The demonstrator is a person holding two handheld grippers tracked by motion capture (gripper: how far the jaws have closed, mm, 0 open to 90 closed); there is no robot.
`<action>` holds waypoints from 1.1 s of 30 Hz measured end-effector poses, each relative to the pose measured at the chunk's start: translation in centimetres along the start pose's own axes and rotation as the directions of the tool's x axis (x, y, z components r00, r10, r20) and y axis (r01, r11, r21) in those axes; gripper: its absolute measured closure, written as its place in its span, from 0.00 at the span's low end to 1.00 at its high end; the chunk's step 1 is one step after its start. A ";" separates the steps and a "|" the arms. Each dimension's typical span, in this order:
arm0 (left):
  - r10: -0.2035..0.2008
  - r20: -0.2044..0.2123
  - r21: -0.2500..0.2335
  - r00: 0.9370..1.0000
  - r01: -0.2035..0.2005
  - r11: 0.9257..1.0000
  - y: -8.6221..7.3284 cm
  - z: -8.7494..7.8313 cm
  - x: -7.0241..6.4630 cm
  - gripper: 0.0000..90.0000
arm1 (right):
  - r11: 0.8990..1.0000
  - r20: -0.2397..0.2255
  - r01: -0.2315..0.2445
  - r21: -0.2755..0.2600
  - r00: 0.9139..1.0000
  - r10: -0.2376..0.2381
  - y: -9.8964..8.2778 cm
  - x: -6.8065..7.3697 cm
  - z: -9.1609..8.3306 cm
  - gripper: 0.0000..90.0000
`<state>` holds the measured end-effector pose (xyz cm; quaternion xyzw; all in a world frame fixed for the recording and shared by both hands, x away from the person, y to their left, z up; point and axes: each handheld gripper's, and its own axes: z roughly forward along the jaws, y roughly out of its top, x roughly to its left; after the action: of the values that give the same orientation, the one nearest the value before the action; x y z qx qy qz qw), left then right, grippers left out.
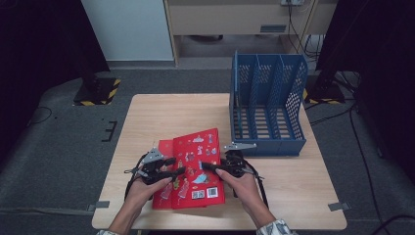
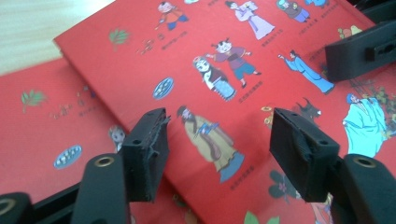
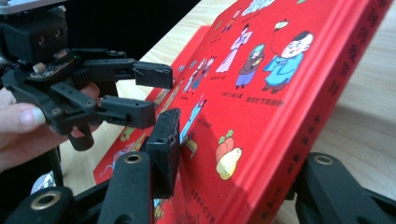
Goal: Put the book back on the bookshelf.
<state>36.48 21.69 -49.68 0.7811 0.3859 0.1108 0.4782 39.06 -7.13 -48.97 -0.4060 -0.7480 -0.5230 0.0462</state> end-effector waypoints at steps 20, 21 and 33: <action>-0.200 0.139 0.016 0.970 0.200 0.980 -0.7 0.4 2.2 0.06 | 0.998 -0.071 0.039 -0.059 0.997 -0.043 1.5 0.8 -0.3 0.72; -0.214 0.150 0.021 0.965 0.213 0.977 -0.7 0.3 2.3 0.06 | 0.997 -0.074 0.042 -0.058 0.996 -0.046 1.6 0.8 -0.2 0.72; -0.256 0.145 0.002 0.956 0.259 0.966 -0.6 -0.3 2.9 0.24 | 0.976 -0.029 0.185 0.111 0.983 -0.183 2.9 0.8 1.0 0.44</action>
<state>38.00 24.11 -50.60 0.7260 0.4479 -0.0057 0.5218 40.79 -5.50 -46.93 -0.3270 -0.8103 -0.4855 0.0274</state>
